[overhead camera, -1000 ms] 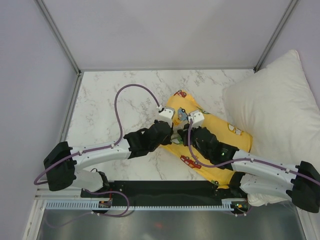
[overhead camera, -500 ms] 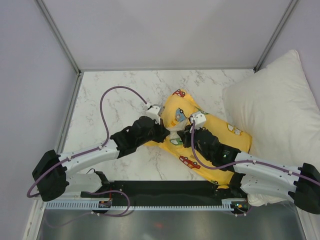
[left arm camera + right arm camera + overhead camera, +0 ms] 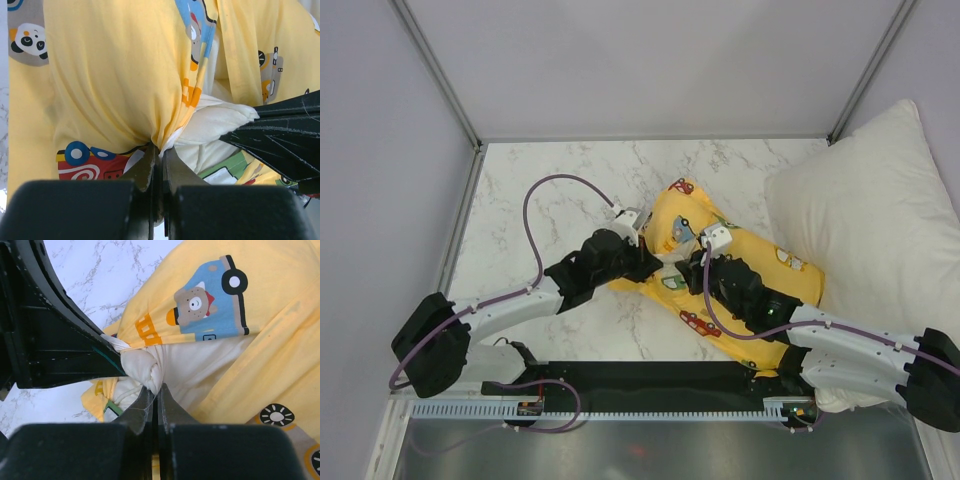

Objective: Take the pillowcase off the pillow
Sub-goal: Expand the opening of the pillowcase

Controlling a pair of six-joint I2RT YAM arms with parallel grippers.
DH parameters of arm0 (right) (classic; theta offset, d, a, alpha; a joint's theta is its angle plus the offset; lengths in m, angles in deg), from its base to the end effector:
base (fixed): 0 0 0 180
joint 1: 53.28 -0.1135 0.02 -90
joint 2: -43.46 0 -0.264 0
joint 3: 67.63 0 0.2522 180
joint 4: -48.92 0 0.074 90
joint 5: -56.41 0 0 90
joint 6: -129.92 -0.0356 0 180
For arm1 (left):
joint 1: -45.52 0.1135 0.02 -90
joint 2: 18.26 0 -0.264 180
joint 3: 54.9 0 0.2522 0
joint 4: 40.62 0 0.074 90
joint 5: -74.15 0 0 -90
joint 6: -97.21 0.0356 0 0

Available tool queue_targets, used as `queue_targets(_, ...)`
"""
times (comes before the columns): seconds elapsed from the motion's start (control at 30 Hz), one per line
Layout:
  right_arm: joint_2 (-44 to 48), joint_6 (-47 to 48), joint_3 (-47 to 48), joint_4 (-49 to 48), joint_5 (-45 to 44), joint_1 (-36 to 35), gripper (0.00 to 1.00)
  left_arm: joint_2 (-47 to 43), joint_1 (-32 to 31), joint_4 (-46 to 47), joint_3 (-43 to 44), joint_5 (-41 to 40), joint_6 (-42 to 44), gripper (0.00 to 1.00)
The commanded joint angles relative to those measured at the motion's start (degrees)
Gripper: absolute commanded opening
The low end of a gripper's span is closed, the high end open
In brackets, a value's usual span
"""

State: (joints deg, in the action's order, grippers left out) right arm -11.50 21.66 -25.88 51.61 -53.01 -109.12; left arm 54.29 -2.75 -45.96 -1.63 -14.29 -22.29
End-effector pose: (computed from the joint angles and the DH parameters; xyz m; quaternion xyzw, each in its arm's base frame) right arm 0.1319 0.1733 0.2425 -0.1572 0.7775 0.2504 0.5551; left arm 0.1847 -0.2085 0.2364 0.1445 0.8291 -0.3479 0.4132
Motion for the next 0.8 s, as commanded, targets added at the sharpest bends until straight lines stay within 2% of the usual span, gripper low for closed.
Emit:
queue_targets(0.0,4.1,1.3,1.9,-12.1,4.2,-0.5,0.00,4.4,4.6,-4.6,-4.0,-9.7,3.6,0.02)
queue_targets(0.2,2.9,-1.2,-0.6,-24.1,9.7,-0.3,0.00,5.1,5.3,0.1,-8.0,-9.9,1.3,0.02)
queue_targets(0.4,4.3,-2.9,-2.3,-30.1,11.6,0.1,0.00,7.6,7.8,0.6,-9.9,-9.4,0.2,0.02)
queue_targets(0.47,4.2,-3.4,-2.3,-30.9,12.0,0.1,0.00,8.5,7.9,-0.6,-9.5,-10.6,0.0,0.14)
queue_targets(0.53,4.4,-3.5,-2.2,-31.3,12.2,0.1,0.00,10.0,8.0,-2.1,-8.4,-11.9,-0.6,0.15)
queue_targets(0.6,4.7,-3.4,-1.7,-30.9,12.6,0.2,0.00,11.0,8.1,-3.5,-7.5,-13.2,-0.7,0.12)
queue_targets(0.63,4.8,-3.4,-1.6,-30.8,12.6,0.2,0.00,11.6,8.1,-3.6,-7.4,-13.3,-0.8,0.02)
queue_targets(0.77,4.4,-3.4,-1.2,-30.8,12.8,0.1,0.00,11.3,8.2,-3.6,-7.8,-13.5,-1.2,0.02)
